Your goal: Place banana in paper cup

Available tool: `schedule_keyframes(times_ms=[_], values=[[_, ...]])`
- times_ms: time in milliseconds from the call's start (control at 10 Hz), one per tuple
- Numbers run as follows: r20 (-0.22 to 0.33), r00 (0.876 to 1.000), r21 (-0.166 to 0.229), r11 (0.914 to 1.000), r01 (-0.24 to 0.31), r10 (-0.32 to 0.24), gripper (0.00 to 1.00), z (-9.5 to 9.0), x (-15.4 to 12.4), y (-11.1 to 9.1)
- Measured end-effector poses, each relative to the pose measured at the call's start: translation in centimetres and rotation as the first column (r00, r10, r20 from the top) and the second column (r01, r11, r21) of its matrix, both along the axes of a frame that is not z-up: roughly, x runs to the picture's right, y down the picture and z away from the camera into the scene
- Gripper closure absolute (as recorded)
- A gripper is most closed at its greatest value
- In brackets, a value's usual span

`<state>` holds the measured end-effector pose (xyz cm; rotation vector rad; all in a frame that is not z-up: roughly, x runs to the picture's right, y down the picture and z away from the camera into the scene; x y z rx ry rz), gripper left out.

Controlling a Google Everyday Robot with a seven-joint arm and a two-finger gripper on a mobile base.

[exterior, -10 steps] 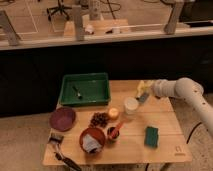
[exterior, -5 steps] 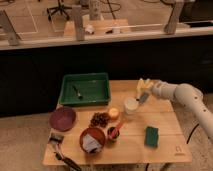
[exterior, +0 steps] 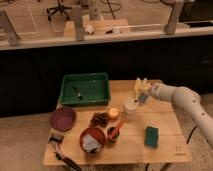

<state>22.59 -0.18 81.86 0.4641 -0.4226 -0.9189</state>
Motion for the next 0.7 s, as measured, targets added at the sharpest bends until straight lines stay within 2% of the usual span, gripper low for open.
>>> schedule_keyframes(times_ms=[400, 500, 700], values=[[0.015, 0.999, 0.085, 0.9952, 0.049, -0.050, 1.00, -0.34, -0.87, 0.46], [0.023, 0.998, 0.103, 0.9926, 0.063, -0.066, 1.00, -0.41, -0.97, 0.58], [0.047, 0.992, 0.155, 0.9823, 0.106, -0.114, 1.00, -0.59, -1.27, 0.94]])
